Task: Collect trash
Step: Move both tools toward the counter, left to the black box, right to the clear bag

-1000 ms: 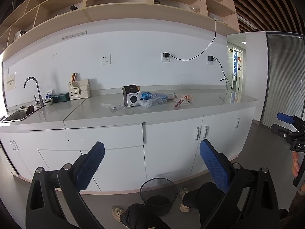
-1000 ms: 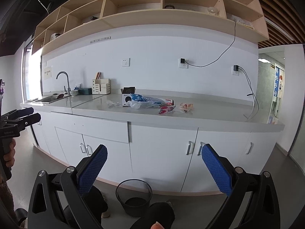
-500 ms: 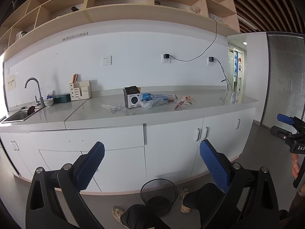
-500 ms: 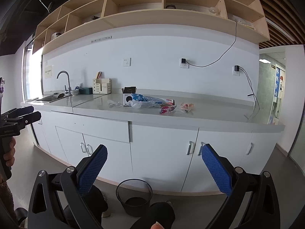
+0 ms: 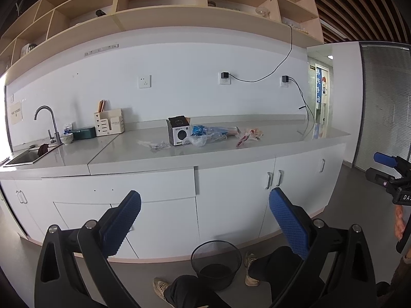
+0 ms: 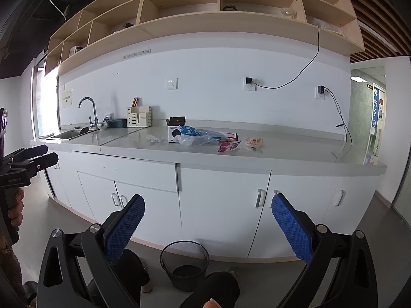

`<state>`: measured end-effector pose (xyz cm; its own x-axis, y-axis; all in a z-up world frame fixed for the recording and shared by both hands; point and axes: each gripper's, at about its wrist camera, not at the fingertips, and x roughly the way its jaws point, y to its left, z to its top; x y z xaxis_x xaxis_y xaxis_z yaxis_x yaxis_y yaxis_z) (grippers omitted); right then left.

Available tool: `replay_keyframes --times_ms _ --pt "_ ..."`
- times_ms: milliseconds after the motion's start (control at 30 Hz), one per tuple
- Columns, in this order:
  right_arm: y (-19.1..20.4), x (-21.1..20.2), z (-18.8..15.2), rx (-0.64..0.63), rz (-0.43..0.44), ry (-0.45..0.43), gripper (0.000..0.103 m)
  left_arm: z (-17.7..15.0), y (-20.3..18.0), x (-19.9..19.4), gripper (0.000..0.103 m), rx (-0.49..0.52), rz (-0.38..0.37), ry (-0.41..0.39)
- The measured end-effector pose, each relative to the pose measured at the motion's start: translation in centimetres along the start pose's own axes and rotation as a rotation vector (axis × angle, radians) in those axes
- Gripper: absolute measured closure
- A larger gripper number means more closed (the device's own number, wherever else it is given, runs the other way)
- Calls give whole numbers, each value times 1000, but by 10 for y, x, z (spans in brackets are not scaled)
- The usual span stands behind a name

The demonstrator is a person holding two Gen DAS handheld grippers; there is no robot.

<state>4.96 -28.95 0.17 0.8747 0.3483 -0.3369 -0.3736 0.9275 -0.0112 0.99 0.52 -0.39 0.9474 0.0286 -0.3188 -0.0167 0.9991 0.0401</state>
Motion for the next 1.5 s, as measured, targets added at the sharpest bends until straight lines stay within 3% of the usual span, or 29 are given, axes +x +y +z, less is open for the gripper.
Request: replay_keyframes --times_ms 300,533,1133,1500 --pt "6 8 14 -48 -18 -37 3 11 12 18 4 -10 2 0" --pt "6 52 49 -84 -28 -22 3 42 27 66 4 -10 34 29" --pt "-56 243 109 -16 -17 76 3 95 69 237 4 0 47 118" --pt "-81 367 109 20 -28 143 3 92 100 347 4 -38 53 192"
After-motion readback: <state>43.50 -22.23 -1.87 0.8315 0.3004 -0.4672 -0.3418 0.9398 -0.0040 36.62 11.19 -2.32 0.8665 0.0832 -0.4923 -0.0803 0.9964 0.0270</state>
